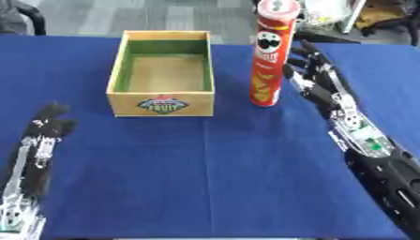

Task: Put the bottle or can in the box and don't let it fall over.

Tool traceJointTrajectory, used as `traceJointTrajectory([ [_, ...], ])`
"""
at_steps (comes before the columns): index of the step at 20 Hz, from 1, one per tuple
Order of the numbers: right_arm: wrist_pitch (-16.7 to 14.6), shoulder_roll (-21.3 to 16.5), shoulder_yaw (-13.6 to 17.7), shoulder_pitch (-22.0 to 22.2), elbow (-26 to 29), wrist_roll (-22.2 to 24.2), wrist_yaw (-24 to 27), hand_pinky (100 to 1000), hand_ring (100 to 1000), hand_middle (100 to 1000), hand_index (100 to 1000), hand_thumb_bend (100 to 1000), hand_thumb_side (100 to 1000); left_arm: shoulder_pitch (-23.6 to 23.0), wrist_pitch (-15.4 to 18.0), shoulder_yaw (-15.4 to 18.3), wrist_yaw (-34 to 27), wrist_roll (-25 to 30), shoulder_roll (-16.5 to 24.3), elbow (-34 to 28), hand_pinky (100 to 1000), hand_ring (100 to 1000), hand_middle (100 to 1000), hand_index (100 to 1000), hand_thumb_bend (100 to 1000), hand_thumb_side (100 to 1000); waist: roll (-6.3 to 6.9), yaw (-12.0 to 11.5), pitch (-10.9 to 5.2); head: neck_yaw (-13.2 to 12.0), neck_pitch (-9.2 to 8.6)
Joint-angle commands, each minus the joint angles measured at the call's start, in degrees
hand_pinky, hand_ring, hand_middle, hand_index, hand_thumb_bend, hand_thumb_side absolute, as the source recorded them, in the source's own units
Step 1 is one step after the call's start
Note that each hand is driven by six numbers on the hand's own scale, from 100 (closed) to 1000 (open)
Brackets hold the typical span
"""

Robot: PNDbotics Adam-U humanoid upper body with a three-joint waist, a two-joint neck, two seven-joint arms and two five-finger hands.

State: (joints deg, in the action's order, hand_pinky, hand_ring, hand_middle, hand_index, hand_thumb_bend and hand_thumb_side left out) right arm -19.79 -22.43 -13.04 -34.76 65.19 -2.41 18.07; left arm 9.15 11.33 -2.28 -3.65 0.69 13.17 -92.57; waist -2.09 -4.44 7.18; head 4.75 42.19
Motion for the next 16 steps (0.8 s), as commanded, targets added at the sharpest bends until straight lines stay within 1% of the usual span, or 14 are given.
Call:
traceJointTrajectory([
  [1, -0.05, -1.09, 0.82, -1.1, 0.25, -0.37, -0.66, 810, 887, 902, 1000, 384, 344, 0.68, 0.05, -0.09, -0.06, 0.09, 0.58, -0.87, 873, 793, 847, 951, 419, 760, 0.19, -0.09, -0.93, 0.11, 0.02],
  [7, 0.06, -1.34, 1.26, -1.8, -1.3, -1.19, -2.07, 816, 890, 902, 1000, 385, 349, 0.78, 0.06, -0.11, -0.03, 0.13, 0.55, -0.93, 872, 793, 848, 951, 419, 761, 0.32, -0.21, -0.76, 0.2, -0.07],
  [16, 0.26, -1.65, 1.49, -3.88, -3.38, -1.2, -3.78, 818, 890, 902, 1000, 386, 347, 0.97, 0.04, -0.12, 0.01, 0.17, 0.4, -1.05, 872, 793, 850, 951, 421, 761, 0.61, -0.55, -0.29, 0.43, -0.4],
])
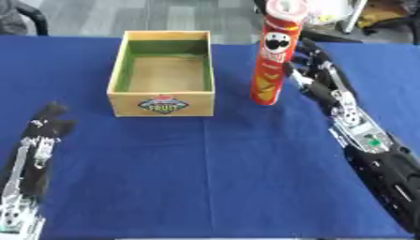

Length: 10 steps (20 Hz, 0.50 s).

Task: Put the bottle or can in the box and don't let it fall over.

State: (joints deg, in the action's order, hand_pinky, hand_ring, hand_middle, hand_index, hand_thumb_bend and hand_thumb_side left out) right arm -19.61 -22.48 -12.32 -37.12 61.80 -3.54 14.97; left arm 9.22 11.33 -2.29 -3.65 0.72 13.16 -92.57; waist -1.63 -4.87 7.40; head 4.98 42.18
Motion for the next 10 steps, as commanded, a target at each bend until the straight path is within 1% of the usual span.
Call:
traceJointTrajectory([
  [1, 0.09, -1.65, 0.84, -1.78, -0.21, -0.1, -0.87, 818, 890, 902, 1000, 386, 346, 0.93, 0.04, -0.12, 0.02, 0.16, 0.38, -1.06, 872, 793, 850, 951, 421, 761, 0.19, -0.17, -0.44, 0.23, -0.43],
  [10, 0.03, -1.56, 1.27, -4.1, -2.54, -0.35, -2.4, 819, 890, 902, 1000, 387, 347, 1.3, 0.03, -0.21, 0.1, 0.24, 0.19, -1.17, 873, 793, 850, 951, 421, 762, 0.37, -0.8, 0.22, 0.53, -0.83],
])
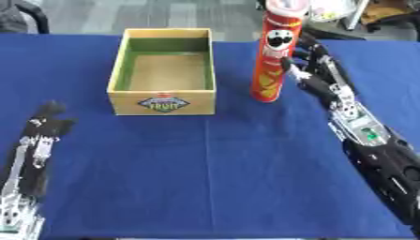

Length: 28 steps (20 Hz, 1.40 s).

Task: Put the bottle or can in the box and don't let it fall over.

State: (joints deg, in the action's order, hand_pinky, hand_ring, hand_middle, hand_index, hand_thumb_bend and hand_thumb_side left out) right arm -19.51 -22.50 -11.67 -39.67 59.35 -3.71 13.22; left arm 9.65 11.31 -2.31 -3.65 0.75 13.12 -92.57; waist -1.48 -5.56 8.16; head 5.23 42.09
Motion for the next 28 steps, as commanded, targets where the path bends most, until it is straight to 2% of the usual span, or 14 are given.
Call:
traceJointTrajectory([
  [1, -0.07, -1.5, 0.66, -1.87, -0.37, -0.19, -0.85, 819, 890, 902, 1000, 386, 348, 0.91, 0.04, -0.2, 0.1, 0.22, 0.21, -1.17, 873, 793, 850, 951, 422, 762, 0.22, -0.2, -0.46, 0.31, -0.78],
  [28, -1.09, 1.94, 2.71, -8.33, -11.02, -2.71, -7.51, 827, 893, 901, 1000, 389, 358, 2.35, 0.04, -0.67, 0.08, 0.8, -0.25, -1.47, 875, 792, 850, 951, 422, 763, 0.33, -2.86, 1.21, 2.18, -2.17],
])
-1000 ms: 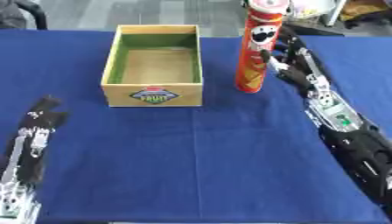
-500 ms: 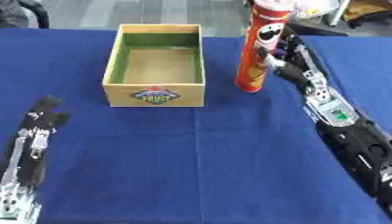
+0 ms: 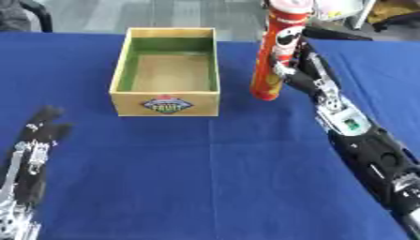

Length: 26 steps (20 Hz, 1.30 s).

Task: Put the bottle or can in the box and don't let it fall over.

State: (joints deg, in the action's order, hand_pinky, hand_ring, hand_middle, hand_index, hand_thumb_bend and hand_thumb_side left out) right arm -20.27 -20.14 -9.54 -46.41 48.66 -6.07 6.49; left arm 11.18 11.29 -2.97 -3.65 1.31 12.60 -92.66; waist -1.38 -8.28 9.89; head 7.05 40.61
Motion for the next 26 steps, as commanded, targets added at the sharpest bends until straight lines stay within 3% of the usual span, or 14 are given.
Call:
traceJointTrajectory([
  [1, -0.42, -0.3, 0.65, -1.74, -0.64, -0.43, -0.96, 827, 893, 901, 1000, 389, 357, 0.88, 0.04, -0.04, 0.07, 0.27, 0.26, -1.4, 874, 792, 850, 951, 423, 762, 0.27, -0.26, -0.46, 0.48, -0.73],
  [26, -3.09, 4.24, 1.66, -5.88, -6.31, -2.38, -1.27, 817, 873, 882, 1000, 370, 330, 1.92, -0.04, -0.45, -0.06, 0.7, -0.04, -1.62, 874, 791, 850, 950, 429, 760, 0.25, -2.87, 0.44, 1.85, -1.49],
])
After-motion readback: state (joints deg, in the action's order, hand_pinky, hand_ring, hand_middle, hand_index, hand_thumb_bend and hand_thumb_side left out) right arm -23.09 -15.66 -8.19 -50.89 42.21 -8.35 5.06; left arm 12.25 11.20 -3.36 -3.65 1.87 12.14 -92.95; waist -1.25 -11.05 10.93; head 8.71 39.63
